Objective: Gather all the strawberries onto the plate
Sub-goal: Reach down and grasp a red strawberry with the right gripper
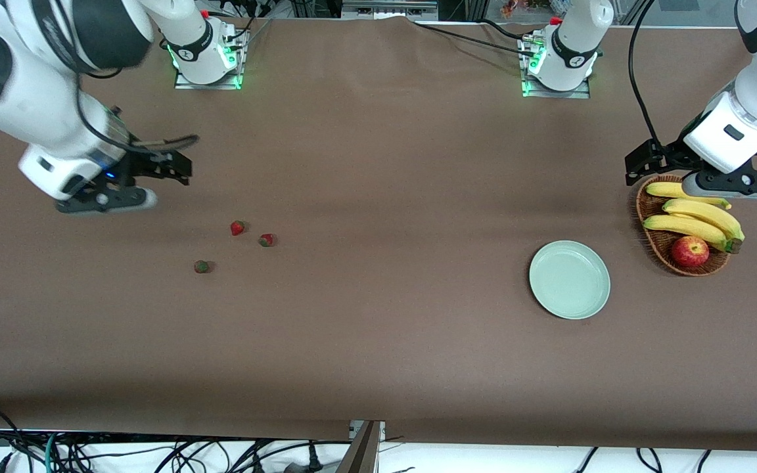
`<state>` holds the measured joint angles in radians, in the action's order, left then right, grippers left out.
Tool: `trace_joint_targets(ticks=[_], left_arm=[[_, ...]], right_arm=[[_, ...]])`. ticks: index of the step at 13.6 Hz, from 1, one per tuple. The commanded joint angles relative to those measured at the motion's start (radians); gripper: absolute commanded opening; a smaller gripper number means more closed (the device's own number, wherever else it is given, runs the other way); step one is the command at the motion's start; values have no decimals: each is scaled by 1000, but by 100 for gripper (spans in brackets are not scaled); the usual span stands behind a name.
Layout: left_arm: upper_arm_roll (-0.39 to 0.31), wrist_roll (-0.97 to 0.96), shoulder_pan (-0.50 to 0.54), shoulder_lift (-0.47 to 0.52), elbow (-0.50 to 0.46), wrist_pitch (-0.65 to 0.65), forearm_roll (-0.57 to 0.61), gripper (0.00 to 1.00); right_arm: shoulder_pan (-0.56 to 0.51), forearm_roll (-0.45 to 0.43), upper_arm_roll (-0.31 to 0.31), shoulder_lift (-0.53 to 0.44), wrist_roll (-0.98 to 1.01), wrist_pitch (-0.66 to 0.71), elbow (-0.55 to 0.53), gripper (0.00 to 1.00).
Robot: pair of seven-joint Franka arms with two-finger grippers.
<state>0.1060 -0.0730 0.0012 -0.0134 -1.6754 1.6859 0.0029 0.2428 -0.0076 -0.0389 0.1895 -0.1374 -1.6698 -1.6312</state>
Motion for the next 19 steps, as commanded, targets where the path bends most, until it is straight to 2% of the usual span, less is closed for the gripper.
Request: trace_joint_targets(ticks=[1,7,9,10,16,18,19], left_arm=[[4,31,8,-3,19,-9,20,100],[4,32,8,-5,20,-9,19,100],[4,32,6,-5,20,-11,19,100],[4,32,6,-5,20,-9,20,100],[4,32,6,-5,20,-11,19,100],[4,32,6,-5,20,-9,19,100],[4,32,6,-5,20,-9,19,100]], right_arm=[[12,-2,4,86,5,-135,-76,100],[3,26,8,221,5,-479,-290,98],[0,28,8,225,4,-641,-405,98],[0,28,8,223,4,-675,-436,98],[-2,58,8,260,9,-702,-440,90],[-2,61,7,277,9,-703,-440,85],[-2,61,7,278,9,-703,-438,79]])
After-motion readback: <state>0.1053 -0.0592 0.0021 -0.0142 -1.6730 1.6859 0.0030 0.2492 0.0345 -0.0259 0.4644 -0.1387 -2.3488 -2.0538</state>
